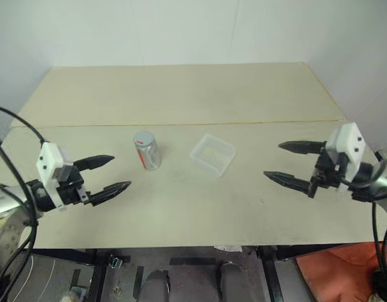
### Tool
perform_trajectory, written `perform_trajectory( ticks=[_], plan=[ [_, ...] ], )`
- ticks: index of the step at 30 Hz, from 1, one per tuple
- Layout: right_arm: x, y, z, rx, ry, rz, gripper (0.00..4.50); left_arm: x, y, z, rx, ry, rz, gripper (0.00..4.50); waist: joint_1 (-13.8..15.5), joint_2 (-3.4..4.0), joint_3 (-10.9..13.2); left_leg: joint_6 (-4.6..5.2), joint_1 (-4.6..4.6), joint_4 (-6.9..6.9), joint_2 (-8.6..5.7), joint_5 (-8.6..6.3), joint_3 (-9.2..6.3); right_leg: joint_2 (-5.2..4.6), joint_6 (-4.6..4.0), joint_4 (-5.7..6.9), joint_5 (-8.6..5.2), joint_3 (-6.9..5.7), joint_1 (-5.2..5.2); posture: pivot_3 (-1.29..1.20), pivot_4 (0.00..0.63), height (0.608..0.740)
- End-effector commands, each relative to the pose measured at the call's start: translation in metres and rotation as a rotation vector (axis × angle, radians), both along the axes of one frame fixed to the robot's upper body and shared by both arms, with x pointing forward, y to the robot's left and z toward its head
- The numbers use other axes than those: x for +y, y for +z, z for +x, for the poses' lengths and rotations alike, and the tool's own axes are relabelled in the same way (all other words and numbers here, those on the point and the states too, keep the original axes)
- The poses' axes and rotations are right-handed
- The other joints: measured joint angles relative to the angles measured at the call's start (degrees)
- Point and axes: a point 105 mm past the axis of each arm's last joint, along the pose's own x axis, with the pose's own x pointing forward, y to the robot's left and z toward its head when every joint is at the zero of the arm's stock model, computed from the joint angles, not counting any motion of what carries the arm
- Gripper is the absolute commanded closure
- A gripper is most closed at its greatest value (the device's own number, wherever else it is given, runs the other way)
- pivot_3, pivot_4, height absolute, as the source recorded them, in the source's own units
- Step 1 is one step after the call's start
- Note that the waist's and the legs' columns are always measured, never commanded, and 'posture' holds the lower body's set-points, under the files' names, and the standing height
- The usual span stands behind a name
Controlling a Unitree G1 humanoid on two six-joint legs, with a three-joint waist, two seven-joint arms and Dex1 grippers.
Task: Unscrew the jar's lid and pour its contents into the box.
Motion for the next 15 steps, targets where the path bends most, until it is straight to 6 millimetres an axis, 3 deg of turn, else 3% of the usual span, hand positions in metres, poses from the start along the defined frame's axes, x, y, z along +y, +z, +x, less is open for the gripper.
perform_trajectory(
  ticks=[1,9,15],
  plan=[
    [0.003,0.004,0.003,-0.040,-0.001,-0.014,0.00,0.000,0.014,-0.005,-0.051,0.010,0.008,0.03,0.3,0.00,0.0,0.00,0.00,0.00,0.00,0.00,0.00,0.00,0.00,-0.01,0.00,0.00,0.00,0.00,0.150,0.740],
    [0.008,0.006,-0.003,-0.019,0.044,-0.031,0.00,-0.004,0.008,0.001,-0.051,0.049,-0.018,0.03,0.6,0.00,0.0,0.00,-0.03,0.00,0.00,0.00,0.00,0.00,0.00,-0.04,0.00,-0.01,0.00,0.00,0.150,0.740],
    [0.008,0.004,-0.009,-0.028,0.030,-0.025,0.00,-0.007,-0.006,0.027,-0.008,0.140,-0.039,0.03,0.7,0.00,0.0,0.00,-0.02,0.02,-0.02,0.00,0.00,-0.01,0.01,-0.03,0.01,-0.01,0.03,0.00,0.150,0.740]
  ],
)
